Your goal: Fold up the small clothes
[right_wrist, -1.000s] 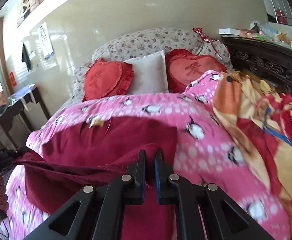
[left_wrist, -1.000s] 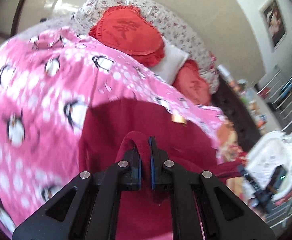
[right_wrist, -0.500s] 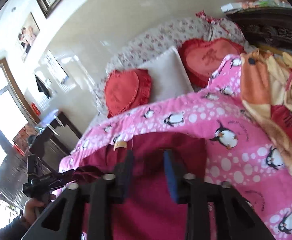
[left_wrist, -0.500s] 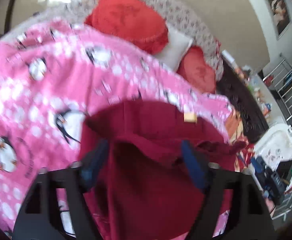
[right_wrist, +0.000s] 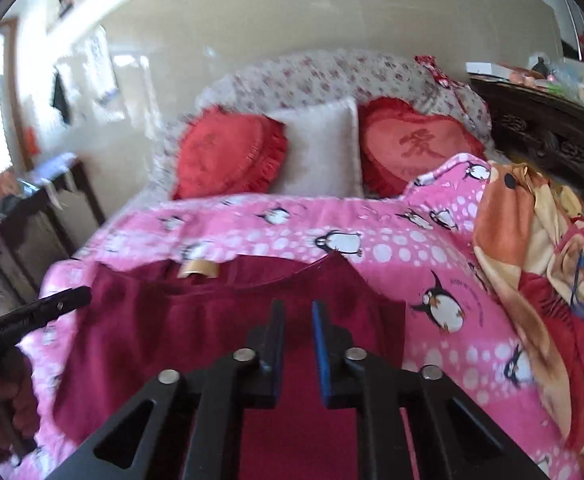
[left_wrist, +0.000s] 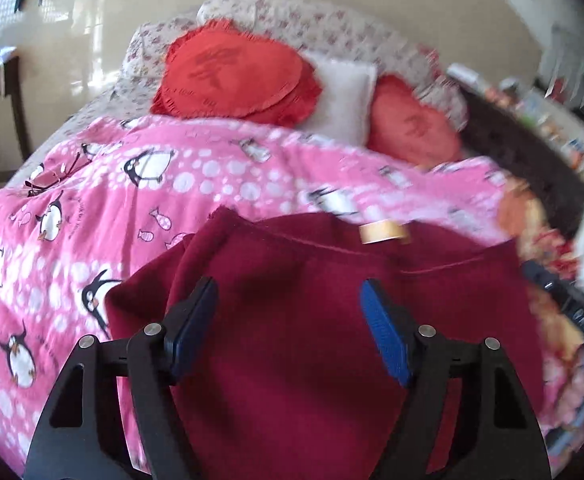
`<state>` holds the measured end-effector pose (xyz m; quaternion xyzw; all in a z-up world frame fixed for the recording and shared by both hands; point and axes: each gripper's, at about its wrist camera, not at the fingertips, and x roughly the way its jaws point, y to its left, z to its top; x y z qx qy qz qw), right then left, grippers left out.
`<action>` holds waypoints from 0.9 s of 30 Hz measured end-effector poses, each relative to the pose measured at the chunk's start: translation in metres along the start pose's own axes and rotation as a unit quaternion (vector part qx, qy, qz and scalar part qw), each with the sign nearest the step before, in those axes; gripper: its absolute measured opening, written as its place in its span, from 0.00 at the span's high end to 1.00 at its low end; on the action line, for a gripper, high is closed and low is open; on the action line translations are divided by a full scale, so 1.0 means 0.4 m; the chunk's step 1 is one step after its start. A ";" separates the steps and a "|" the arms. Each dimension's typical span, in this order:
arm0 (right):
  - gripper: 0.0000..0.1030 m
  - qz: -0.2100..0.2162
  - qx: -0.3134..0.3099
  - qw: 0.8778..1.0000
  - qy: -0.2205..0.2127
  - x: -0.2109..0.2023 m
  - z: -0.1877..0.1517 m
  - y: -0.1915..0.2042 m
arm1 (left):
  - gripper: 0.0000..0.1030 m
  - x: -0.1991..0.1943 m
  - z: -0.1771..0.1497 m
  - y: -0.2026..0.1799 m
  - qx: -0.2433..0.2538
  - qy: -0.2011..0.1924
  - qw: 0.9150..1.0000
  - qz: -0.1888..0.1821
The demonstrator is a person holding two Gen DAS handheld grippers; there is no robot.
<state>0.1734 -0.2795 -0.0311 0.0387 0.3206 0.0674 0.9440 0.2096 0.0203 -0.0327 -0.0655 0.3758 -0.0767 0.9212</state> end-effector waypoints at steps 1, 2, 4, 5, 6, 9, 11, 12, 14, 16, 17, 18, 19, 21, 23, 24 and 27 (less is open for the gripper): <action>0.93 -0.009 -0.001 1.000 0.009 0.032 0.005 -0.004 | 0.28 0.028 0.001 0.013 -0.002 0.006 1.000 0.016; 0.93 -0.028 -0.004 0.999 0.017 0.066 0.007 -0.013 | 0.28 0.053 -0.003 0.027 -0.007 0.010 0.999 0.032; 0.93 -0.035 0.003 0.998 0.042 0.129 -0.002 -0.036 | 0.28 0.080 -0.018 0.053 -0.017 -0.003 0.999 0.040; 0.93 -0.032 0.008 0.998 0.058 0.166 -0.016 -0.053 | 0.28 0.079 -0.029 0.052 -0.012 -0.018 0.999 0.039; 0.94 -0.031 0.007 0.998 0.052 0.178 -0.026 -0.063 | 0.25 0.080 -0.051 0.044 0.006 -0.040 0.998 0.043; 0.94 -0.044 -0.021 0.999 0.013 0.196 -0.047 -0.056 | 0.23 0.081 -0.073 0.044 0.012 -0.058 0.997 0.042; 0.94 -0.063 -0.035 0.997 0.010 0.205 -0.046 -0.040 | 0.23 0.082 -0.070 0.055 0.005 -0.062 0.998 0.033; 0.94 -0.069 -0.040 0.997 0.009 0.210 -0.046 -0.036 | 0.22 0.081 -0.068 0.056 0.003 -0.063 0.998 0.030; 0.93 -0.078 -0.046 0.996 0.004 0.211 -0.048 -0.029 | 0.21 0.084 -0.067 0.054 0.004 -0.064 0.998 0.028; 0.93 -0.080 -0.048 0.996 0.002 0.211 -0.045 -0.027 | 0.17 0.089 -0.065 0.048 0.009 -0.063 0.998 0.029; 0.93 -0.078 -0.046 0.996 0.002 0.211 -0.045 -0.029 | 0.16 0.089 -0.064 0.046 0.011 -0.062 0.998 0.028; 0.93 -0.077 -0.046 0.996 0.001 0.212 -0.043 -0.027 | 0.15 0.089 -0.064 0.045 0.011 -0.062 0.998 0.027; 0.93 -0.079 -0.047 0.996 0.001 0.211 -0.044 -0.028 | 0.15 0.089 -0.064 0.045 0.011 -0.062 0.998 0.026; 0.93 -0.081 -0.049 0.995 -0.001 0.210 -0.045 -0.026 | 0.15 0.089 -0.064 0.044 0.011 -0.063 0.998 0.025; 0.92 -0.090 -0.057 0.994 -0.003 0.209 -0.046 -0.020 | 0.15 0.089 -0.064 0.044 0.011 -0.062 0.998 0.026; 0.92 -0.092 -0.059 0.994 -0.004 0.208 -0.048 -0.015 | 0.15 0.089 -0.063 0.044 0.012 -0.062 0.998 0.027; 0.92 -0.096 -0.061 0.993 -0.005 0.207 -0.049 -0.010 | 0.15 0.089 -0.064 0.045 0.012 -0.062 0.998 0.027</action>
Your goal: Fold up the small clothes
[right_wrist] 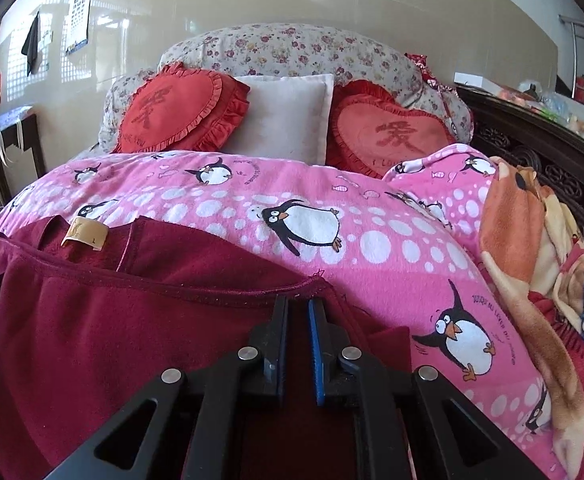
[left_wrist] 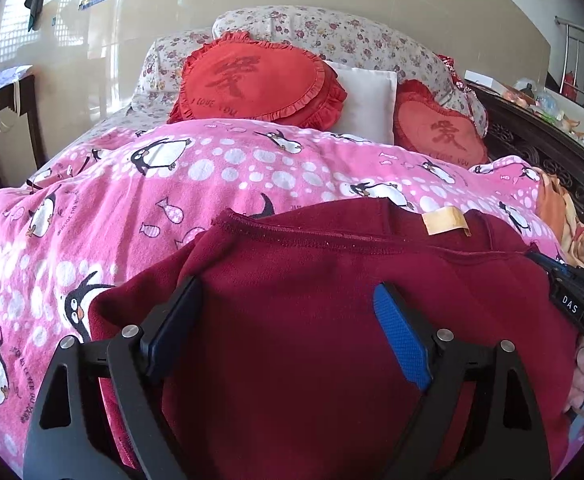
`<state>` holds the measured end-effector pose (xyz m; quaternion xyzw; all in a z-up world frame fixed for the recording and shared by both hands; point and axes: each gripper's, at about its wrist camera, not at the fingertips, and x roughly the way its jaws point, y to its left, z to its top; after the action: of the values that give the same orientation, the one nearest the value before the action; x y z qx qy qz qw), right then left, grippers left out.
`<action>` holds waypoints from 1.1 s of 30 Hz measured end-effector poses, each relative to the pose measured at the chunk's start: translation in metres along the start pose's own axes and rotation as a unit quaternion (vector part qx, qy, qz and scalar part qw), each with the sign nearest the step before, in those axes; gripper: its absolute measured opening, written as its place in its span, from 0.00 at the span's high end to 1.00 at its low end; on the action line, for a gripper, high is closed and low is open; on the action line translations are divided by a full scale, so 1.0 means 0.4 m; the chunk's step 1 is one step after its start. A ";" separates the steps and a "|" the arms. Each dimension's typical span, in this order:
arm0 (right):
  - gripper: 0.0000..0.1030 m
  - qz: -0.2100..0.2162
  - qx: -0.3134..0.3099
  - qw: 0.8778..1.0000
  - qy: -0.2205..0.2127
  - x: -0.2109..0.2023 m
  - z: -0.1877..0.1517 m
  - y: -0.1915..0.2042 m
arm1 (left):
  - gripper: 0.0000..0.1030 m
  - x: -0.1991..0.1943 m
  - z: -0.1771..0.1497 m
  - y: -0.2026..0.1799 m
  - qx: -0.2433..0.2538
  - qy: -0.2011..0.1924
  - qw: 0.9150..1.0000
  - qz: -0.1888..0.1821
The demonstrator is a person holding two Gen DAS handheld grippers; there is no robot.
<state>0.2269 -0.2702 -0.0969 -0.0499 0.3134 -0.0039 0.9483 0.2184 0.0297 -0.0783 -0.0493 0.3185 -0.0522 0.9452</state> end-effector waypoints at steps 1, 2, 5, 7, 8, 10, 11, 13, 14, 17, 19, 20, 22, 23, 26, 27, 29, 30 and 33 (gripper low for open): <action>0.92 -0.001 -0.001 1.000 0.000 0.000 0.000 0.001 | 0.15 0.000 0.000 0.000 0.000 0.000 1.000 0.000; 0.92 -0.002 -0.001 1.000 -0.001 -0.001 -0.001 0.002 | 0.15 0.000 0.000 0.000 0.000 0.000 1.000 0.000; 0.92 -0.001 -0.001 1.000 -0.001 0.000 -0.001 0.004 | 0.15 0.001 0.000 0.000 0.000 0.000 1.000 0.000; 0.92 -0.003 -0.002 1.000 -0.001 0.000 -0.002 0.004 | 0.15 0.000 0.000 0.000 0.000 0.000 1.000 -0.001; 0.92 -0.002 -0.002 1.000 -0.001 0.000 -0.002 0.004 | 0.15 0.001 0.000 0.000 0.000 0.000 1.000 0.000; 0.92 -0.002 -0.002 1.000 -0.001 0.000 -0.002 0.004 | 0.15 0.000 0.000 0.000 0.000 0.000 1.000 0.000; 0.92 -0.002 -0.002 1.000 -0.001 0.000 -0.002 0.005 | 0.15 0.001 0.000 0.000 0.000 0.000 1.000 -0.001; 0.92 -0.002 -0.002 1.000 -0.001 0.000 -0.003 0.006 | 0.15 0.000 0.000 0.000 0.000 0.000 1.000 0.000; 0.92 -0.003 -0.002 1.000 -0.001 0.000 -0.003 0.007 | 0.15 0.001 0.000 0.000 0.000 -0.001 1.000 -0.001; 0.92 -0.003 -0.002 1.000 -0.001 -0.001 -0.004 0.006 | 0.15 0.001 -0.001 0.000 0.000 -0.001 1.000 -0.001; 0.92 -0.003 -0.002 1.000 -0.002 -0.001 -0.004 0.006 | 0.15 0.000 0.000 0.000 0.000 -0.001 1.000 -0.001; 0.92 -0.003 -0.002 1.000 -0.001 -0.001 -0.004 0.006 | 0.15 0.001 -0.001 0.000 0.000 -0.001 1.000 -0.001; 0.92 -0.003 -0.002 1.000 -0.002 -0.001 -0.004 0.007 | 0.15 0.001 -0.001 -0.001 0.000 -0.001 1.000 -0.001; 0.92 -0.004 -0.002 1.000 -0.002 -0.001 -0.004 0.007 | 0.15 0.000 -0.001 0.000 0.000 -0.002 1.000 -0.001; 0.92 -0.004 -0.002 1.000 -0.002 -0.001 -0.005 0.008 | 0.15 0.001 -0.001 0.000 0.000 -0.002 1.000 -0.001; 0.92 -0.004 -0.002 1.000 -0.002 -0.001 -0.005 0.008 | 0.15 0.001 -0.001 0.000 0.000 -0.002 1.000 -0.001; 0.92 -0.005 -0.003 1.000 -0.002 -0.002 -0.005 0.008 | 0.15 0.000 -0.001 0.000 0.000 -0.002 1.000 -0.002; 0.92 -0.005 -0.003 1.000 -0.002 -0.002 -0.005 0.008 | 0.15 0.000 -0.001 0.000 0.000 -0.002 1.000 -0.002; 0.92 -0.005 -0.003 1.000 -0.002 -0.001 -0.005 0.009 | 0.15 0.001 -0.001 0.000 0.000 -0.002 1.000 -0.002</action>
<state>0.2251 -0.2669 -0.0987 -0.0541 0.3113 -0.0075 0.9487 0.2183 0.0296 -0.0788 -0.0499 0.3164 -0.0538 0.9458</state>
